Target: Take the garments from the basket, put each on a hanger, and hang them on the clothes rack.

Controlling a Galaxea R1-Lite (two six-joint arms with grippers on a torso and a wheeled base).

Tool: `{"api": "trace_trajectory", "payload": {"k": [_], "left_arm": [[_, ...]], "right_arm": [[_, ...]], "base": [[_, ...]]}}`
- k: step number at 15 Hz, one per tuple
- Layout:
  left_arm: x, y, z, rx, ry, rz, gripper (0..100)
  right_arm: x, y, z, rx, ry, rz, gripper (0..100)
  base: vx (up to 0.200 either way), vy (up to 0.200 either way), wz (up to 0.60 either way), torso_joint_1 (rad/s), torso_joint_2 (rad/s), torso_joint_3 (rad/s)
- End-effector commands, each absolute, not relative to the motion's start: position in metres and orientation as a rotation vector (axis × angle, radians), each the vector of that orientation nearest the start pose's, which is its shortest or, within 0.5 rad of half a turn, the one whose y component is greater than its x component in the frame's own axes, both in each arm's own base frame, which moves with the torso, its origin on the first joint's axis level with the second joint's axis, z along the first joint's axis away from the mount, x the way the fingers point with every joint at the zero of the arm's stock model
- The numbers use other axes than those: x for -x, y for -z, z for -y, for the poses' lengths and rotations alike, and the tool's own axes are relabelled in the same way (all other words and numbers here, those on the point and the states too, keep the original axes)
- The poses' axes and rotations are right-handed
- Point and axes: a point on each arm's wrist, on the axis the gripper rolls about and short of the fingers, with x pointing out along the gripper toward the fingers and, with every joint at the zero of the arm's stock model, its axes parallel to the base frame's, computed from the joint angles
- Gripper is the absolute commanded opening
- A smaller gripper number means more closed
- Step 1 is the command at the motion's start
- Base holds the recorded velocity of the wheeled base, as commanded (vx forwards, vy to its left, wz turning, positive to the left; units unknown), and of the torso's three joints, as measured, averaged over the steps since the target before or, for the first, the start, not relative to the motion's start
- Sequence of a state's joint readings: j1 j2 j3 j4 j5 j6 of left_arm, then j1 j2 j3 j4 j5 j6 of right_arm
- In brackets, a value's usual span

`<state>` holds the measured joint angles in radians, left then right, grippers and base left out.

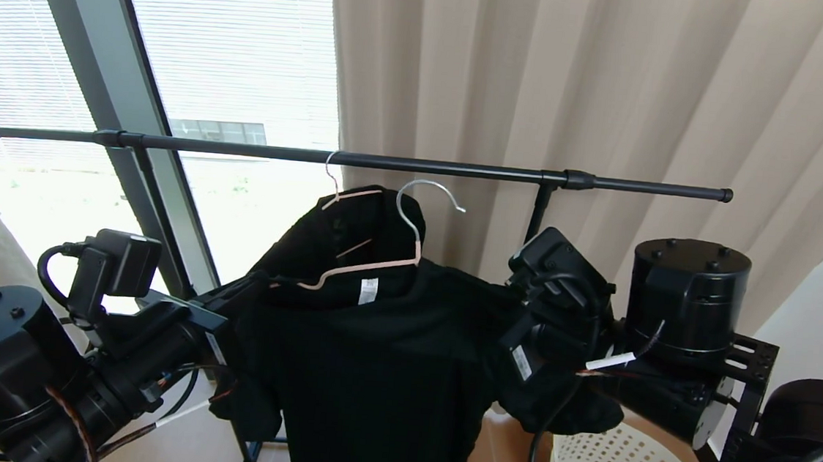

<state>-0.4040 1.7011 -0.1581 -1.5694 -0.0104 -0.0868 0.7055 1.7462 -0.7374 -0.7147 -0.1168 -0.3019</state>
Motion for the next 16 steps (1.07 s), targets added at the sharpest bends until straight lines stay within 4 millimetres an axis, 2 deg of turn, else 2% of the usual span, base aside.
{"api": "trace_trajectory", "payload": {"k": [1,5,7,9,16], "left_arm": [[-0.202,-0.128,0.088,0.092,0.421,0.009,0],[-0.204,-0.128,0.085,0.092,0.406,0.013,0],[-0.209,-0.127,0.079,0.092,0.378,0.008,0],[-0.208,-0.127,0.080,0.092,0.384,0.006,0],[-0.197,-0.133,0.098,0.061,0.474,0.039,0]], "right_arm": [[-0.231,-0.148,-0.202,0.423,-0.654,-0.215,0],[-0.222,-0.143,-0.199,0.419,-0.738,-0.232,0],[-0.219,-0.151,-0.190,0.399,-0.779,-0.210,0],[-0.221,-0.150,-0.193,0.394,-0.799,-0.211,0],[-0.230,-0.144,-0.202,0.352,-0.796,-0.237,0]], "base": [[0.000,0.000,0.00,0.000,0.00,0.000],[0.000,0.000,0.00,0.000,0.00,0.000],[0.000,0.000,0.00,0.000,0.00,0.000],[0.000,0.000,0.00,0.000,0.00,0.000],[0.000,0.000,0.00,0.000,0.00,0.000]]}}
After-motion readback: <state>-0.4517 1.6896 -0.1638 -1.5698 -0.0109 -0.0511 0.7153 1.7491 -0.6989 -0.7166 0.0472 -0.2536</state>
